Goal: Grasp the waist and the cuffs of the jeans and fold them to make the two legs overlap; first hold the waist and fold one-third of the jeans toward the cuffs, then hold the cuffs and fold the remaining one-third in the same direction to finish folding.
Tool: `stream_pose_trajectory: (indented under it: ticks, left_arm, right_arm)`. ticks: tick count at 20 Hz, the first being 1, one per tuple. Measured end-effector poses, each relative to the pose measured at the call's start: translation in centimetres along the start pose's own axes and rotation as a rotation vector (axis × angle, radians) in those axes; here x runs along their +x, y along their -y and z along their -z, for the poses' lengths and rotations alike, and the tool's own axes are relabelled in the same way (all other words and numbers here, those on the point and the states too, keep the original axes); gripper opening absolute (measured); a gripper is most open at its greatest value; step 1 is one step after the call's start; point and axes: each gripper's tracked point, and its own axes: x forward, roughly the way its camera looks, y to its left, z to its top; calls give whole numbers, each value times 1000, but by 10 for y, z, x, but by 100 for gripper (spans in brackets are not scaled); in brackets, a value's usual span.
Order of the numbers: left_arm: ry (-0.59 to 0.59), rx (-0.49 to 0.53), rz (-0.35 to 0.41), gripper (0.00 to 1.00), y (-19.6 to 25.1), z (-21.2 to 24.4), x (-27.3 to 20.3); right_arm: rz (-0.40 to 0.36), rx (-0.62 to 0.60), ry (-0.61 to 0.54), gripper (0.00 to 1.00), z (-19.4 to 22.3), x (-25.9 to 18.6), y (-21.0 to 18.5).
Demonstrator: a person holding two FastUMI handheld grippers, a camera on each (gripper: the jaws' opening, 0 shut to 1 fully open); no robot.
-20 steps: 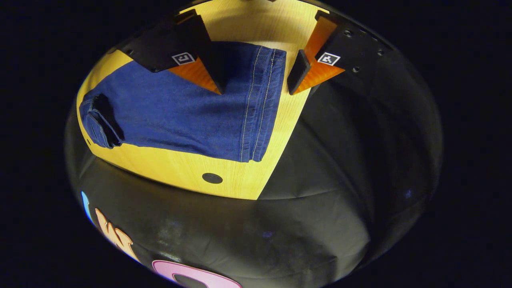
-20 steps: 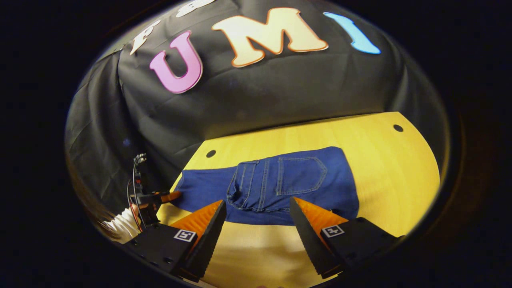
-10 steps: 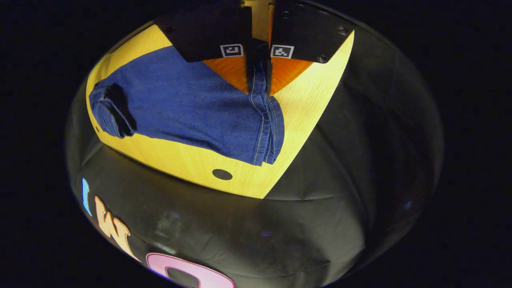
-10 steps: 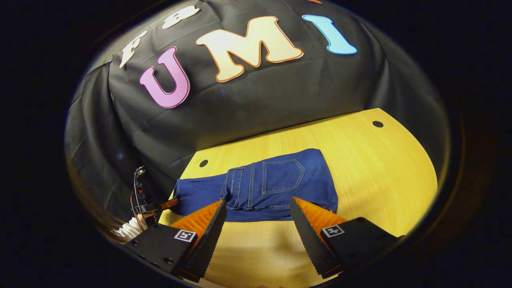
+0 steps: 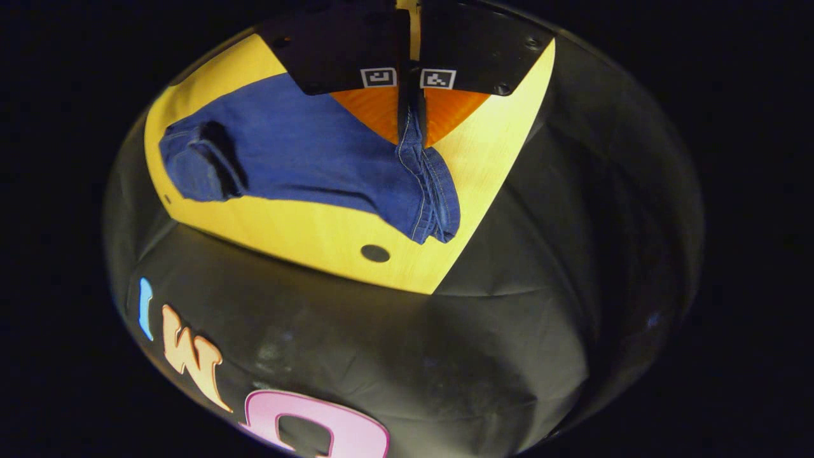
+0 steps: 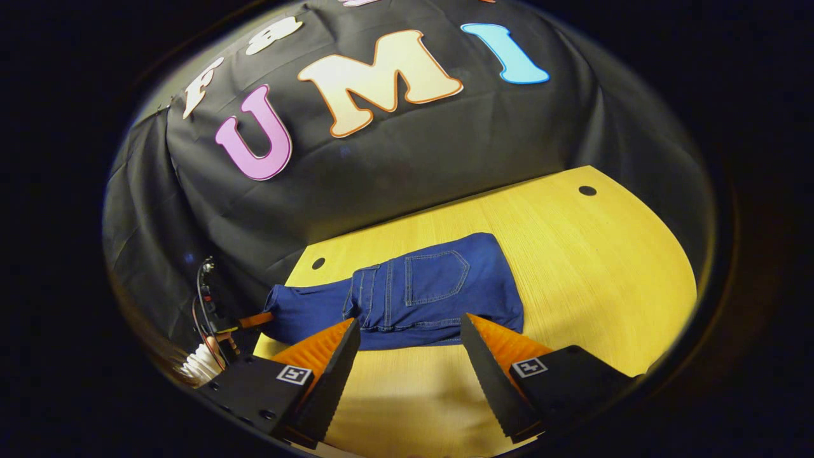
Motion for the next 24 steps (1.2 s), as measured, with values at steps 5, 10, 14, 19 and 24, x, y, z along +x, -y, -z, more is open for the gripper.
stream_pose_trajectory:
  ticks: [5, 10, 14, 19, 24]
  left_arm:
    - [118, -53, 8, 0, 65, -51, -26]
    - [176, -62, 33, 0, 163, -81, -42]
    - [211, 22, 36, 0, 241, -91, -42]
    - [178, 121, 133, 0, 351, -78, -22]
    - [58, 252, 187, 0, 438, -9, 20]
  right_arm:
    - [-16, 8, 20, 98, -12, -13, 37]
    - [-72, 23, -19, 98, -21, -30, 92]
    - [-102, 35, -11, 98, -39, -39, 132]
    - [-112, 28, 0, 98, -52, -39, 168]
    - [-99, 16, -22, 98, -47, -36, 193]
